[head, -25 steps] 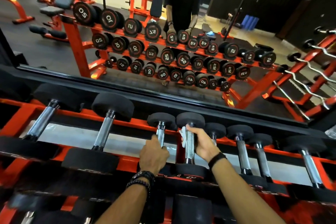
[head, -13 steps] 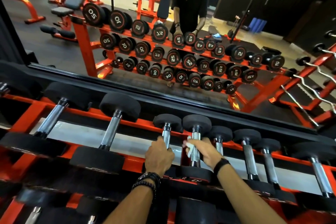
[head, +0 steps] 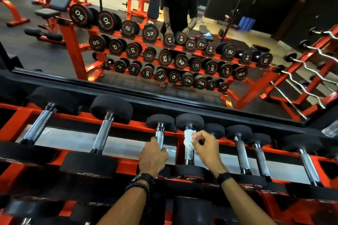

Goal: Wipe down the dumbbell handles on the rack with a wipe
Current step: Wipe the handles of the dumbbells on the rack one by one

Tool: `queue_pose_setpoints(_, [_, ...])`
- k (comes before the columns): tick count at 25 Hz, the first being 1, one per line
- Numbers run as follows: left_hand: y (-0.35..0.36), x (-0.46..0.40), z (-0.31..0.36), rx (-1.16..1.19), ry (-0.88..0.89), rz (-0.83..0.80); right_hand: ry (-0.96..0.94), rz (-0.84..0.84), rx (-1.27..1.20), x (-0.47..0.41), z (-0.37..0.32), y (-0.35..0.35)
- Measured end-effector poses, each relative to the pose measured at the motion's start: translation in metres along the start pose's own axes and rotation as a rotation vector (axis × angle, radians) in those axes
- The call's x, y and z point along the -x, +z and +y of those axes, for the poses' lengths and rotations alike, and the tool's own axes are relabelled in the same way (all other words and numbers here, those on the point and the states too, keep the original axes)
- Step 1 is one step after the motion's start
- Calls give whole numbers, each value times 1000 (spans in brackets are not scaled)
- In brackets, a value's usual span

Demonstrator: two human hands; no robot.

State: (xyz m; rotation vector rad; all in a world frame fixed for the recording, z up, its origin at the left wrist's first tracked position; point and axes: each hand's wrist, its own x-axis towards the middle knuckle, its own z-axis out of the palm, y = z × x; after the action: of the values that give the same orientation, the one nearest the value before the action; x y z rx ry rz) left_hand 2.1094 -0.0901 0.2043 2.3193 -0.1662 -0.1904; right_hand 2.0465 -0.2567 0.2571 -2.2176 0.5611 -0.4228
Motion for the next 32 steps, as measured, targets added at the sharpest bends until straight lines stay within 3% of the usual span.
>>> queue_pose_setpoints(3, [1, -1, 0, -10, -6, -6, 40, -121, 121, 22, 14, -10])
queue_pose_setpoints(9, [0, -2, 1, -8, -10, -4, 32, 138, -23, -9, -11, 2])
queue_pose_setpoints(11, [0, -2, 0, 7, -7, -7, 46, 156, -25, -9, -14, 4])
queue_pose_setpoints(15, [1, -2, 0, -11, -4, 2, 110, -66, 136, 25, 8, -2])
queue_pose_setpoints(17, [2, -2, 0, -18, -7, 1, 238, -166, 4, 24, 13, -7])
queue_pose_setpoints(19, [2, -1, 1, 0, -7, 0, 319, -90, -150, 3, 7, -3])
queue_pose_setpoints(22, [-1, 1, 1, 16, -10, -2, 266, 93, -197, -24, 4, 10])
queue_pose_setpoints(24, [-1, 0, 1, 7, -4, 3, 290, 16, -118, -18, 18, 19])
queue_pose_setpoints(28, [0, -1, 2, -31, -8, -9, 409, -357, -136, 14, 26, 0])
queue_pose_setpoints(30, [0, -1, 2, -16, -8, -9, 480, -288, -308, -1, 12, -3])
queue_pose_setpoints(32, [-1, 0, 2, -6, -13, -5, 491, -90, -448, -21, -2, 1])
